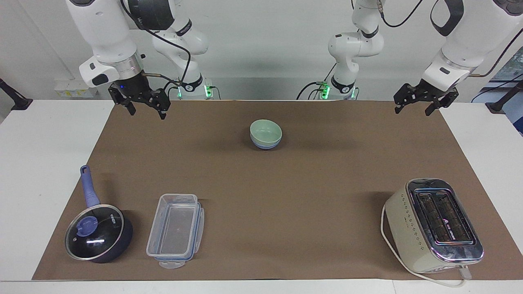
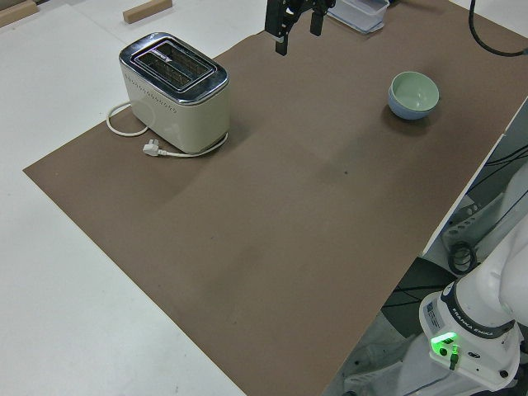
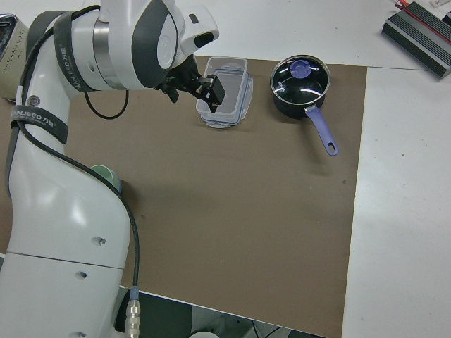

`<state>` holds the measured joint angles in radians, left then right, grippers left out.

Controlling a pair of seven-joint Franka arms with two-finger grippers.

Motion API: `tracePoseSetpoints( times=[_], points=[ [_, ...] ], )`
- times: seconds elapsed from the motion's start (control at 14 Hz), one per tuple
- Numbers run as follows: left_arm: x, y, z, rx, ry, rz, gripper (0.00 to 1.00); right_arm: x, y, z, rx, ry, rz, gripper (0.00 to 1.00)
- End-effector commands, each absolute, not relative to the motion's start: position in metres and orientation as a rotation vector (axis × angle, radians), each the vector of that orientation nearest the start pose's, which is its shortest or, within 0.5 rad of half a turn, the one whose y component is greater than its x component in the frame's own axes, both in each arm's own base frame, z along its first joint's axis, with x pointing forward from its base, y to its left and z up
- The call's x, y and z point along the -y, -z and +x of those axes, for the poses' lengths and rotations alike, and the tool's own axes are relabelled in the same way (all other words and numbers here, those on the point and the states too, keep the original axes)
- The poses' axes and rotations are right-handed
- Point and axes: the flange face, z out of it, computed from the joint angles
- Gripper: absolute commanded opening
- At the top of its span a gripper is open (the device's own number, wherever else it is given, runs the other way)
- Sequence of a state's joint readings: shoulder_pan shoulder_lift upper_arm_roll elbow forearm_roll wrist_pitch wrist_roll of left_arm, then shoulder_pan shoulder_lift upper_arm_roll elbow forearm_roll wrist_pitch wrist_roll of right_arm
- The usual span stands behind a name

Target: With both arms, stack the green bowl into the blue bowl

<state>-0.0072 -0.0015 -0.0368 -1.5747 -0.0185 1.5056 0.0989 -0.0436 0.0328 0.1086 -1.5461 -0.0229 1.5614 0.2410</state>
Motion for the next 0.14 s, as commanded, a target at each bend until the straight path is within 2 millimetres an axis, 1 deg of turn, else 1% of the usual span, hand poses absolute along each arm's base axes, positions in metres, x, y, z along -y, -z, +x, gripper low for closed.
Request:
tracePoseSetpoints(
  times=[0.0, 0.07],
  points=[
    [0.0232, -0.6209, 0.5454, -0.219, -0.12, -3.132, 1.0, -0.0308, -0.6178, 0.556, -0.256, -0.021, -3.137, 1.0],
    [0.0232, -0.6209, 0.5454, -0.219, -0.12, -3.132, 1.0, -0.0308, -0.6178, 0.556, -0.256, -0.021, -3.137, 1.0]
  ],
)
